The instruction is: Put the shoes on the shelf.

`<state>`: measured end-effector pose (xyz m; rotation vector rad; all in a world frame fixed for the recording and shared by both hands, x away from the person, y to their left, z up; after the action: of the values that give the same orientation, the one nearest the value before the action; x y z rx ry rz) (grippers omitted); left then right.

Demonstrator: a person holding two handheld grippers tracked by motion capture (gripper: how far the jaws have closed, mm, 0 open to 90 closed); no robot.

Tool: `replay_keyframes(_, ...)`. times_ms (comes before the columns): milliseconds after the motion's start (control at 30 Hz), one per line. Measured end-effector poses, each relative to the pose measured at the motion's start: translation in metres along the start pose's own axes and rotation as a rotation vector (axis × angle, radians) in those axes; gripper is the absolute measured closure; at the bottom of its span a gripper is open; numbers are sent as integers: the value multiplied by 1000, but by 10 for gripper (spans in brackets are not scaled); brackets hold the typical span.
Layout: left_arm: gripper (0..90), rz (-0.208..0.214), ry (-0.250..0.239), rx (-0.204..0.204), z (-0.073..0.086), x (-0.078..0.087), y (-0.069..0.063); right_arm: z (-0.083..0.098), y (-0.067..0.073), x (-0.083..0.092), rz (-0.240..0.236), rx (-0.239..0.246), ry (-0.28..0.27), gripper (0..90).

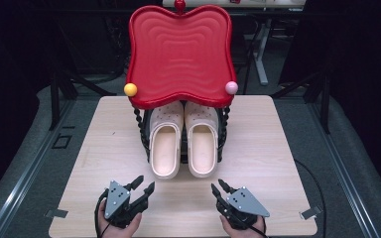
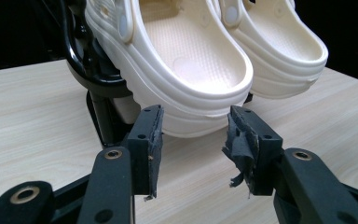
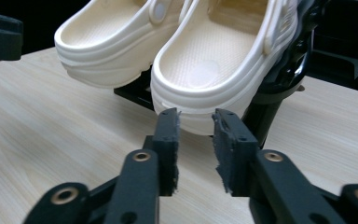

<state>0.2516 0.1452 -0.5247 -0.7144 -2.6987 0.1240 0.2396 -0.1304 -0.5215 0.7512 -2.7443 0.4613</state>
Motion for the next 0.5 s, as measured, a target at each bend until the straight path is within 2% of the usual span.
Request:
replay_keyframes(33,568,-9,-3,2,1,-1,0,1,0,-2,-23,-3,6,749)
replay_keyframes(133,647,-30,-19,15,3,-4,1,4,-1,-8,-20,-21,9,800)
replay_keyframes(200,685,-26,-9,22,6,-5,1,7,-1,-13,-29,-39,17,827)
replay_keyframes(367,810,-14,17,23,10,-12,0,15,1,-24,-46,-40,56,892)
replay_keyframes(467,872,-1,40,25,13,-16,-1,16,1,-30,-51,-41,71,897)
replay_keyframes(500,885,3,49,22,14,-17,-1,16,1,-31,-49,-48,60,897)
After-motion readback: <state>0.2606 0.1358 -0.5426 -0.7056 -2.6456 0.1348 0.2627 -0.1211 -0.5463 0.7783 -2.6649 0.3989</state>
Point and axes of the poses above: each handheld gripper's, and its own axes: x roughly backward along the jaws, z roughly out of its underside, y roughly to its left, the point moved 4 cm from there along -x, roughly forward along the jaws, and after that the axes turned 9 degrees about x, right-handed, at the moved point
